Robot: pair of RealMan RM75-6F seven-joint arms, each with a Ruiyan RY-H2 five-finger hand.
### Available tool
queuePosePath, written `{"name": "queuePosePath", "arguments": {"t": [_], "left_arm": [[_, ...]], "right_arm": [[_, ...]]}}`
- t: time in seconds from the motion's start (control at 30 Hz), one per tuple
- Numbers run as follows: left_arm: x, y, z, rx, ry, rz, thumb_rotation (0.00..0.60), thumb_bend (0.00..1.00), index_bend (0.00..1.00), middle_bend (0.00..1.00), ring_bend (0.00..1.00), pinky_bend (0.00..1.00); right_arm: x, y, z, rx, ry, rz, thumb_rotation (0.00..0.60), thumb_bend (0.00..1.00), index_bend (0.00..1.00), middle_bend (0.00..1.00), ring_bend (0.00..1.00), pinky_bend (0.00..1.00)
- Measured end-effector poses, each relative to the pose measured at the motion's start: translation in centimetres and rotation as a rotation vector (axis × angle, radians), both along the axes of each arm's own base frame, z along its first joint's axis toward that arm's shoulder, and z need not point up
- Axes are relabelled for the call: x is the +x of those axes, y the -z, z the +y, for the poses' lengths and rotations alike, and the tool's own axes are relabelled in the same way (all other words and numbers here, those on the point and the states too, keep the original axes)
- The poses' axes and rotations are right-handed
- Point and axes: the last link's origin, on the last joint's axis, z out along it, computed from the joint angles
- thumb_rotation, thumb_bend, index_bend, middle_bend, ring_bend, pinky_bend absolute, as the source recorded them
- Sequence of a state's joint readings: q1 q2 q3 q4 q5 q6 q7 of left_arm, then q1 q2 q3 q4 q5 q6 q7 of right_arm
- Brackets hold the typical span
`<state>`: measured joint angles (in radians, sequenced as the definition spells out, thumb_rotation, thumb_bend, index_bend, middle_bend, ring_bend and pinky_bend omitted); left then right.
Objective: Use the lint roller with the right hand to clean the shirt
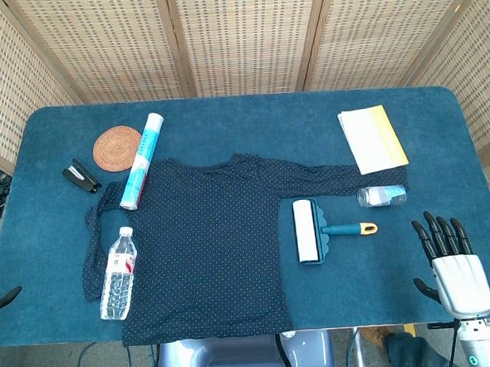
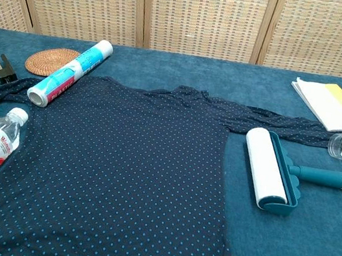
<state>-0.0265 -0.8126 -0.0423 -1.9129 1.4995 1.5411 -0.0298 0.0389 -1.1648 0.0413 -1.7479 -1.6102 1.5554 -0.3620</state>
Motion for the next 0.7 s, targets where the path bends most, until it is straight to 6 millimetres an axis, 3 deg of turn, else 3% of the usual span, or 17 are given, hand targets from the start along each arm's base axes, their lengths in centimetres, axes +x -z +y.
{"name": "queuePosePath", "arguments": {"t": [0.23,0.27,0.3,0.33,0.37,0.4,0.43,0.47,0.57,0.7], "left_arm": [[-0.1,0.0,0.1,-0.002,-0.001,-0.001,0.6,0.0,0.0,0.0,0.0,0.0],[-0.1,0.0,0.1,0.0,-0.003,-0.001,0.6,0.0,0.0,0.0,0.0,0.0],[-0.1,0.0,0.2,0.001,-0.004,-0.001,0.6,0.0,0.0,0.0,0.0,0.0],[-0.2,0.0,0.2,0.001,-0.007,-0.001,0.6,0.0,0.0,0.0,0.0,0.0],[-0.2,0.0,0.2,0.001,-0.011,-0.001,0.6,0.0,0.0,0.0,0.0,0.0],[-0.3,0.0,0.3,-0.001,-0.014,-0.001,0.6,0.0,0.0,0.0,0.0,0.0],[-0.3,0.0,0.4,-0.003,-0.018,-0.001,0.6,0.0,0.0,0.0,0.0,0.0],[-0.3,0.1,0.5,-0.004,-0.021,-0.002,0.6,0.0,0.0,0.0,0.0,0.0],[-0.4,0.2,0.9,-0.009,-0.029,-0.004,0.6,0.0,0.0,0.0,0.0,0.0],[-0.6,0.4,1.3,-0.017,-0.051,0.001,0.6,0.0,0.0,0.0,0.0,0.0]], "right_arm": [[0.0,0.2,-0.1,0.009,0.004,-0.001,0.6,0.0,0.0,0.01,0.0,0.0],[0.0,0.3,-0.2,0.012,0.004,-0.003,0.6,0.0,0.0,0.08,0.07,0.0],[0.0,0.4,-0.3,0.017,0.004,-0.004,0.6,0.0,0.0,0.23,0.21,0.03],[0.1,0.5,-0.6,0.026,0.002,-0.005,0.6,0.0,0.0,0.35,0.34,0.11],[0.2,0.6,-0.8,0.034,-0.001,-0.004,0.6,0.0,0.0,0.54,0.57,0.33],[0.4,0.8,-1.1,0.043,-0.006,-0.001,0.6,0.0,0.0,0.65,0.7,0.52],[0.5,1.0,-1.6,0.057,-0.014,0.005,0.6,0.0,0.0,0.77,0.84,0.79],[0.7,1.1,-2.1,0.071,-0.021,0.009,0.6,0.0,0.0,0.86,0.93,0.95],[1.4,2.0,-3.7,0.136,-0.039,0.015,0.6,0.0,0.0,0.98,1.0,1.0],[2.3,3.5,-6.5,0.242,-0.054,0.026,0.6,0.0,0.04,1.0,1.0,1.0]]}}
